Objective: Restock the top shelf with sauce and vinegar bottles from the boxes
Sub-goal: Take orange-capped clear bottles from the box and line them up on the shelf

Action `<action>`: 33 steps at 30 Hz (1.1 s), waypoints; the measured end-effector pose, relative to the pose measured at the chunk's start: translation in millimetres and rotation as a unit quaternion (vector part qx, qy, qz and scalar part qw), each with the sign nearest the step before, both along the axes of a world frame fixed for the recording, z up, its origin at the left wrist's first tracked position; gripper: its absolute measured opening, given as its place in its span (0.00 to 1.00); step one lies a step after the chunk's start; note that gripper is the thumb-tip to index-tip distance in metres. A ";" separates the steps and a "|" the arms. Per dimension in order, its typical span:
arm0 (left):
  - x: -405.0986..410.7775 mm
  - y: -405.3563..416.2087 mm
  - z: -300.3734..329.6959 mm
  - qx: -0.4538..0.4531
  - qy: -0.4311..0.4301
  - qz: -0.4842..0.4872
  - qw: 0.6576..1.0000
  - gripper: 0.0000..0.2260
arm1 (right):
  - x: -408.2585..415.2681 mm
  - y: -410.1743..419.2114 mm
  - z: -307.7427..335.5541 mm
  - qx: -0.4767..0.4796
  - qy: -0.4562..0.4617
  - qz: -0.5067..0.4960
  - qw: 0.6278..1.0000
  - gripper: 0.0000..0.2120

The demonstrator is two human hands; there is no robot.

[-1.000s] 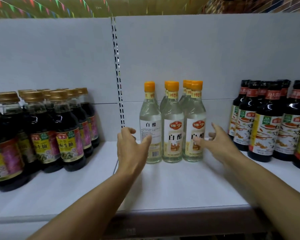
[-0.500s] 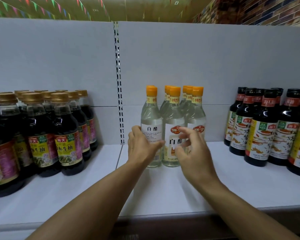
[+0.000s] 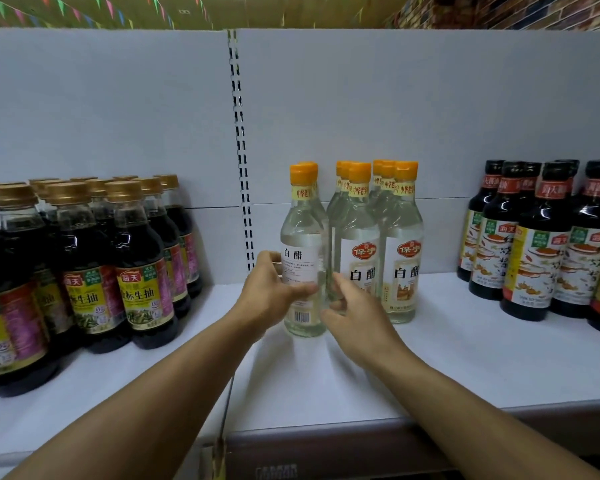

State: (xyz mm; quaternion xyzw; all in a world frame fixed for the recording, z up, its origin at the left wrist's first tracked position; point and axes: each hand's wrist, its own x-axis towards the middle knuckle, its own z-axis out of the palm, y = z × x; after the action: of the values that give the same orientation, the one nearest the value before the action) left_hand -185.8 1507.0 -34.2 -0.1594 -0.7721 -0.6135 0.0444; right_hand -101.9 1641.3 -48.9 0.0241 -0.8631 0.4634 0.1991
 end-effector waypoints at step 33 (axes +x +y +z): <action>2.5 -11.3 1.3 0.056 -0.039 -0.089 0.994 0.23 | 23.5 -22.1 -3.4 0.220 0.037 -0.032 0.974 0.28</action>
State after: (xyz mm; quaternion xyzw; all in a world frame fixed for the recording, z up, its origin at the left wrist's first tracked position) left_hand -183.2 1495.7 -33.0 -0.2009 -0.7205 -0.6630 -0.0314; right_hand -78.4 1619.2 -52.2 0.0563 -0.9364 0.2540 0.2353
